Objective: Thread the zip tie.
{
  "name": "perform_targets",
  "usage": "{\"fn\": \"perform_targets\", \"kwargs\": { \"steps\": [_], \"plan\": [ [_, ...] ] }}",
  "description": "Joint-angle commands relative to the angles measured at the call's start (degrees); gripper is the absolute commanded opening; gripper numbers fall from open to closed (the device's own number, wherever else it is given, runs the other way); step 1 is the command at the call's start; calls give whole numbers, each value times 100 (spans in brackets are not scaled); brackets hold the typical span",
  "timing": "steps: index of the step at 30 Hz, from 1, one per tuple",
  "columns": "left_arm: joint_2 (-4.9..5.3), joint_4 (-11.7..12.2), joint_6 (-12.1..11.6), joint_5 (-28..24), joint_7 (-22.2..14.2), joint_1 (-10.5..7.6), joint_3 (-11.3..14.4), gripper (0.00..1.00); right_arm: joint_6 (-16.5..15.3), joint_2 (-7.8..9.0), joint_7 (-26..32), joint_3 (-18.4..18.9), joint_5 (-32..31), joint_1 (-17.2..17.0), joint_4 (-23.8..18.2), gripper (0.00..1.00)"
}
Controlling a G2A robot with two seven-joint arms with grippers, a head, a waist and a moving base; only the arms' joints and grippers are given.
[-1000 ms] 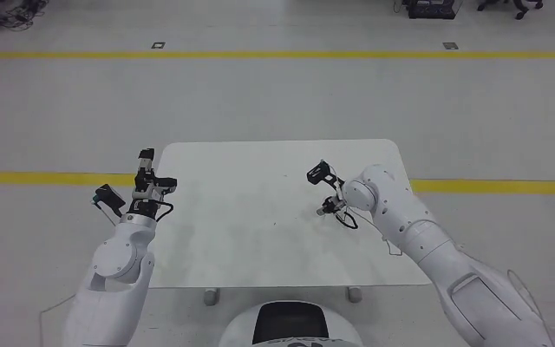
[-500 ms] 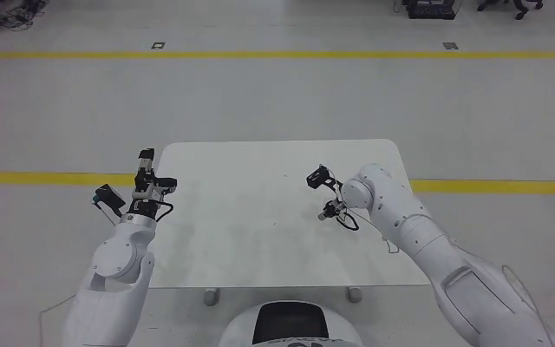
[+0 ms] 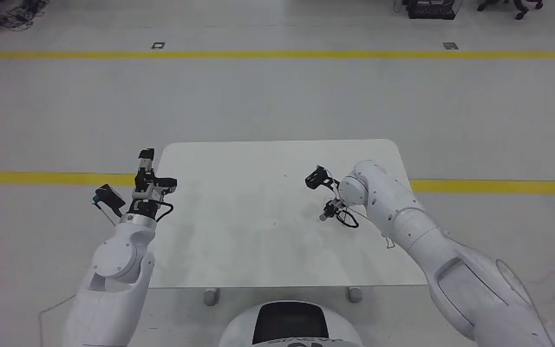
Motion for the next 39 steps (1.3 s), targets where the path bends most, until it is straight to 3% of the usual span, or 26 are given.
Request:
{"fn": "perform_targets", "kwargs": {
  "steps": [1,17,29,30,31,32,34,39],
  "plan": [
    [0,0,0,0,0,0,0,100,0,0,0,0,1,0,0,100],
    [0,0,0,0,0,0,0,100,2,17,-389,40,-65,-134,30,100],
    [0,0,0,0,0,0,0,100,-14,174,-463,269,-454,-392,-490,100],
    [0,0,0,0,0,0,0,100,-14,187,-455,293,-471,-411,-527,94],
    [0,0,0,0,0,0,0,100,-16,200,-448,319,-485,-430,-560,78],
    [0,0,0,0,0,0,0,100,-22,216,-442,353,-498,-455,-597,52],
    [0,0,0,0,0,0,0,100,-39,238,-435,402,-513,-488,-627,46],
    [0,0,0,0,0,0,0,100,-65,267,-429,490,-513,-547,-654,42]
  ]
}}
